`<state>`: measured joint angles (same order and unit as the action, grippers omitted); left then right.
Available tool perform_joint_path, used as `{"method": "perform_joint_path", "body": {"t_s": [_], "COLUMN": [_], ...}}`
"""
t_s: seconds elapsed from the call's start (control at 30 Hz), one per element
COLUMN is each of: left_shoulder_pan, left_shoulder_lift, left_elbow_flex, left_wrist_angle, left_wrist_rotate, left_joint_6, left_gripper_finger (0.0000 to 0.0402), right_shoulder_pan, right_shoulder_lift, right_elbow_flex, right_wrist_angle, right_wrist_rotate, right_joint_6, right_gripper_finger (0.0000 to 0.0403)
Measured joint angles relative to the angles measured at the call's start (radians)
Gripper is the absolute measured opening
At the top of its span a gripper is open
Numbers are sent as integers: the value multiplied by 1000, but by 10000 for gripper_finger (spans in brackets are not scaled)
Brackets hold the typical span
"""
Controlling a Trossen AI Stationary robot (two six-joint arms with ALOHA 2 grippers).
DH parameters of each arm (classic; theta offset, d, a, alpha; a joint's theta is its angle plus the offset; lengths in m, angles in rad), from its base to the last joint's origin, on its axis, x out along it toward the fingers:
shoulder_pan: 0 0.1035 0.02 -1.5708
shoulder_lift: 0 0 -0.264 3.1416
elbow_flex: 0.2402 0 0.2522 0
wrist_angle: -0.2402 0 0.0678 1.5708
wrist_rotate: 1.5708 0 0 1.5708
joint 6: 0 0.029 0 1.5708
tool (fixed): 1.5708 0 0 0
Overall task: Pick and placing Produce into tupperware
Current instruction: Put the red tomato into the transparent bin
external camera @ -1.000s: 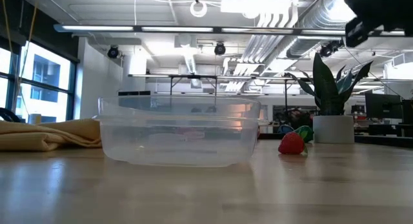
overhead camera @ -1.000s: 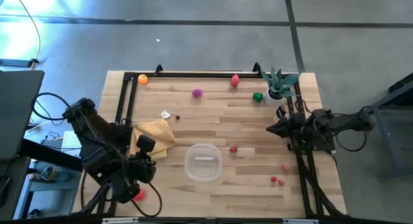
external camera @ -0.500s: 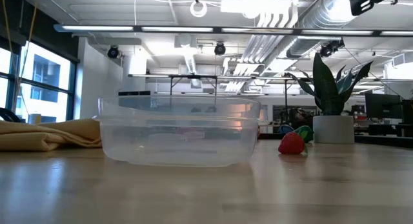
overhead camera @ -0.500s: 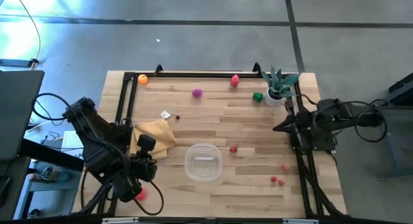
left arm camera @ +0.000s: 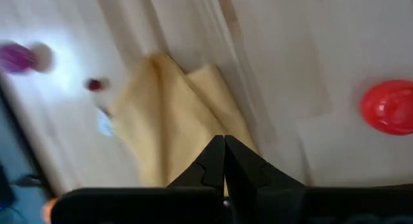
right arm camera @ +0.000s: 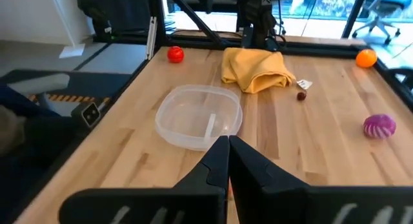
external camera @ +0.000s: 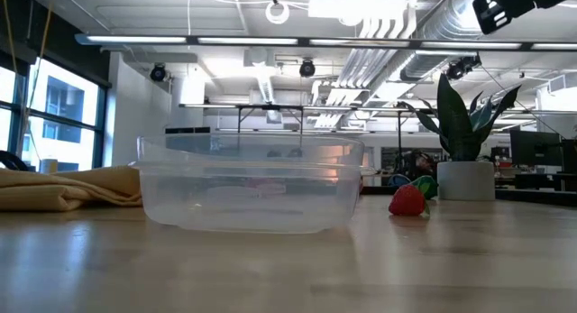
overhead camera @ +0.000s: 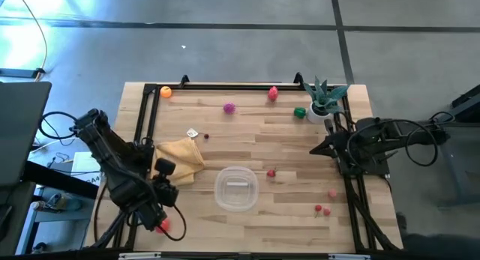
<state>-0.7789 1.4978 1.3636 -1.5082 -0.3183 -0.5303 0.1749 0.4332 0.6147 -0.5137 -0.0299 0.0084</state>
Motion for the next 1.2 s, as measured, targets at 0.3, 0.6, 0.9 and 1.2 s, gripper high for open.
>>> {"method": "perform_joint_path", "body": {"t_s": [0.3, 0.6, 0.9, 1.2], "left_shoulder_pan": [-87, -209, -146, -72], "left_shoulder_lift": [-82, -213, -212, -195], "left_elbow_flex": [-182, -321, -327, -327], "left_wrist_angle": [171, 302, 278, 265], "left_wrist_rotate": [78, 85, 62, 277], "left_joint_6": [-123, -356, -929, -1321], "left_gripper_finger": [1, 1, 1, 1], "right_shoulder_pan": [0, 16, 61, 61], "right_shoulder_lift": [0, 2, -1, -2], "right_elbow_flex": [0, -1, -1, -1], "right_wrist_angle": [0, -9, -7, -6], "right_wrist_rotate": [0, 2, -7, -7], "right_joint_6": [105, 106, 106, 105], "right_gripper_finger": [0, 0, 0, 0]}}
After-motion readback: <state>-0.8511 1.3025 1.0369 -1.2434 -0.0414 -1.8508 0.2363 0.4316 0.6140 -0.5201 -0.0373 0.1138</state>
